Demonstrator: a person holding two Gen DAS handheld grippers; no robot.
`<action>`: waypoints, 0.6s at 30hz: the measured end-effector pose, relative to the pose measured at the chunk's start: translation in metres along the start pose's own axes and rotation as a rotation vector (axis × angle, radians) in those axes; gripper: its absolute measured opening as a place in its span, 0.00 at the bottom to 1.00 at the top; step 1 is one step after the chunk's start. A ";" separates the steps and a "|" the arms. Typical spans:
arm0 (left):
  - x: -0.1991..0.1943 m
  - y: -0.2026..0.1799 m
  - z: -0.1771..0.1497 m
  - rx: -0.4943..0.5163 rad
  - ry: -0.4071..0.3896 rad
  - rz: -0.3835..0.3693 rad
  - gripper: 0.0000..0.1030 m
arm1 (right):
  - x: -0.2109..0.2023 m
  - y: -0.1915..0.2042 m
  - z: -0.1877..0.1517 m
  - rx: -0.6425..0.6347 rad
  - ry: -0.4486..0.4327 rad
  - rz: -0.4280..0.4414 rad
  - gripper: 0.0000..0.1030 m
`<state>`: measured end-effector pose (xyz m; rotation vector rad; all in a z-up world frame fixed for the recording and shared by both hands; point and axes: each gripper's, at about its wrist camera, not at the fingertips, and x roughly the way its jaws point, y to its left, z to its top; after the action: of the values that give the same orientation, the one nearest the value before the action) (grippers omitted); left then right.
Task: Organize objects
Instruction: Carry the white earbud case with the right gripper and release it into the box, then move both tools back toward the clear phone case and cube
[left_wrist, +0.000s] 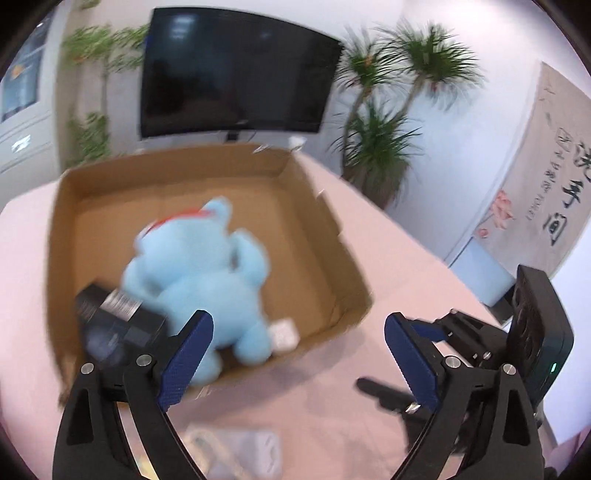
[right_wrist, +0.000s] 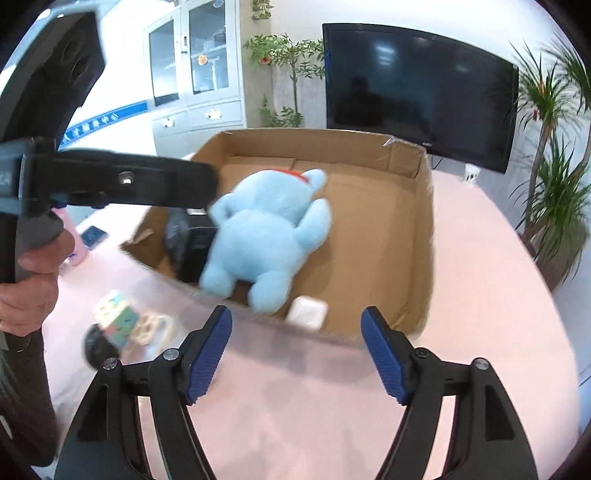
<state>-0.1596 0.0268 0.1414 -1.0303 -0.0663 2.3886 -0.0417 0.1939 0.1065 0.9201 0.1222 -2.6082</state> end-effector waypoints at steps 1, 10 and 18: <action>-0.005 0.009 -0.012 -0.020 0.024 0.023 0.92 | -0.001 0.004 -0.004 0.010 0.008 0.014 0.70; -0.038 0.105 -0.167 -0.358 0.114 0.160 0.91 | 0.028 0.061 -0.061 0.110 0.169 0.238 0.69; -0.070 0.089 -0.252 -0.383 0.098 0.153 0.91 | 0.076 0.114 -0.100 0.080 0.313 0.304 0.44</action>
<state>0.0131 -0.1243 -0.0124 -1.3676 -0.4379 2.5165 0.0046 0.0847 -0.0148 1.2636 -0.0398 -2.1921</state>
